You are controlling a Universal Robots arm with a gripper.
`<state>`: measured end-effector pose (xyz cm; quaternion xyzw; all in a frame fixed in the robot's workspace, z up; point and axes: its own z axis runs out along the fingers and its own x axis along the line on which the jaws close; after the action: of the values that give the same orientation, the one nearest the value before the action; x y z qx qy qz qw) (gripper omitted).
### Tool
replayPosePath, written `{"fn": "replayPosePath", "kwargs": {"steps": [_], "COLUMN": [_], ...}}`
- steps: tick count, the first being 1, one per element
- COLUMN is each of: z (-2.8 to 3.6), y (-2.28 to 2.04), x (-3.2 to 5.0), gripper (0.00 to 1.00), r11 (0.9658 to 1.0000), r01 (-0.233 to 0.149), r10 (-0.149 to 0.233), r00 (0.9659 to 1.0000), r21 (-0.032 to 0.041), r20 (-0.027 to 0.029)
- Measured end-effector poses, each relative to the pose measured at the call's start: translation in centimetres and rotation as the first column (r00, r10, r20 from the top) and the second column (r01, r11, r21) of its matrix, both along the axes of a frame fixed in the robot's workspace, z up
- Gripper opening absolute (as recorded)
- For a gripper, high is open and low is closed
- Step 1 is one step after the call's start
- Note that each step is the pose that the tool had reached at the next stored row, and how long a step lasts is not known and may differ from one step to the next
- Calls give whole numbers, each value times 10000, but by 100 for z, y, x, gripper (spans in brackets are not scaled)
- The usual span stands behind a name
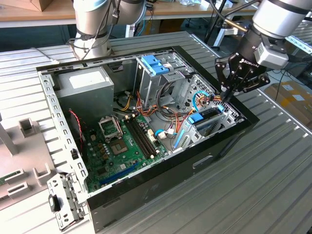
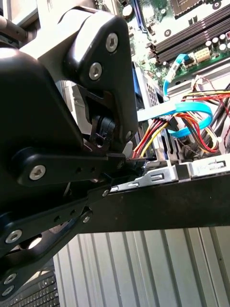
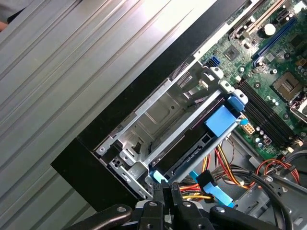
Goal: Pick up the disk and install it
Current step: 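Insert the first disk wire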
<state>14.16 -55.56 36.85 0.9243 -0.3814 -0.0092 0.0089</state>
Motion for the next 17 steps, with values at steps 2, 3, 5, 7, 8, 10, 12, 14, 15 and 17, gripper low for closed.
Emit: {"fn": "replayPosePath", "kwargs": {"steps": [2,3,5,7,8,10,12,14,15,17], "z": [0,0,1,0,0,0,0,0,0,0], "y": [0,0,0,0,0,0,0,0,0,0], "x": [-20,-30,-51,-71,-82,-110,-150,-198,-215,-236], "gripper": [17,17,17,17,17,17,17,17,17,17], "r11": [10000,10000,10000,10000,10000,10000,10000,10000,10000,10000], "r01": [0,0,0,0,0,0,0,0,0,-1], "r10": [0,0,0,0,0,0,0,0,0,1], "r00": [10000,10000,10000,10000,10000,10000,10000,10000,10000,10000], "r21": [0,-1,-2,0,0,0,-1,0,-1,0], "r20": [0,0,0,0,0,0,0,0,0,0]}}
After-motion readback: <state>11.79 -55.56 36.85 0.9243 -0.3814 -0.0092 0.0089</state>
